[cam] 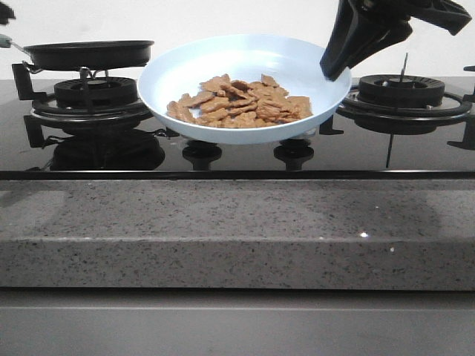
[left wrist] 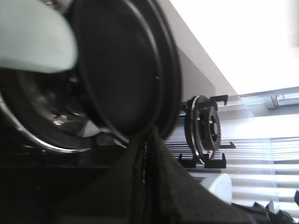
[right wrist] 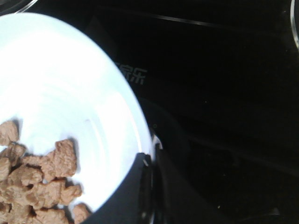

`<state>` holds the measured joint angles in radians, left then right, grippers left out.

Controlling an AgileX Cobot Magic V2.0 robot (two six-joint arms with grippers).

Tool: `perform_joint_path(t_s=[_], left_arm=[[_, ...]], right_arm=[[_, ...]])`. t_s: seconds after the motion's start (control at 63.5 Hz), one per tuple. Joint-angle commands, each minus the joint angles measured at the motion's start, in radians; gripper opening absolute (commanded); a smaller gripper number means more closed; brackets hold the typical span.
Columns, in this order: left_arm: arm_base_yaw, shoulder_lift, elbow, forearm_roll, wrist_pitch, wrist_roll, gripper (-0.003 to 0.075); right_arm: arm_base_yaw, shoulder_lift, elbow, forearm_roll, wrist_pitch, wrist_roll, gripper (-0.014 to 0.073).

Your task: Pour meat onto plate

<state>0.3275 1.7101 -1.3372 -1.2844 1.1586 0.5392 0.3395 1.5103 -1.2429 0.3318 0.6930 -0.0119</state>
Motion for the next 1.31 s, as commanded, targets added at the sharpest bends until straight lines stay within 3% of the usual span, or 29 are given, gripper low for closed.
perform_joint_path(t_s=[0.0,0.158,0.284,0.457,0.662,0.819,1.087,1.292], left_arm=[[-0.013,-0.086,-0.028,-0.067,0.022,0.009,-0.0020],[-0.046,-0.170,-0.028,0.014,-0.025,0.016,-0.0020],[-0.103,-0.269,-0.028,0.172,-0.121,0.023,-0.0020],[-0.261,-0.438,-0.012,0.459,-0.332,0.002,-0.0020],[-0.454,-0.629,0.160,0.713,-0.646,-0.026,-0.0020],[-0.546,-0.767,0.342,0.941,-0.814,-0.170,-0.0020],[-0.555,-0.969,0.556,1.327,-0.822,-0.490,-0.0021],[-0.555,-1.116,0.661,1.365,-0.814,-0.551,-0.0021]], right_arm=[[0.000,-0.038,-0.024,0.028,-0.045,-0.002,-0.0059],[0.000,-0.038,-0.024,0.028,-0.045,-0.002,-0.0059],[0.000,-0.038,-0.024,0.028,-0.045,-0.002,-0.0059],[0.000,-0.038,-0.024,0.028,-0.045,-0.002,-0.0059],[0.000,-0.038,-0.024,0.028,-0.045,-0.002,-0.0059],[0.000,-0.038,-0.024,0.028,-0.045,-0.002,-0.0059],[0.000,-0.038,-0.024,0.028,-0.045,-0.002,-0.0059],[0.000,-0.038,-0.024,0.028,-0.045,-0.002,-0.0059]])
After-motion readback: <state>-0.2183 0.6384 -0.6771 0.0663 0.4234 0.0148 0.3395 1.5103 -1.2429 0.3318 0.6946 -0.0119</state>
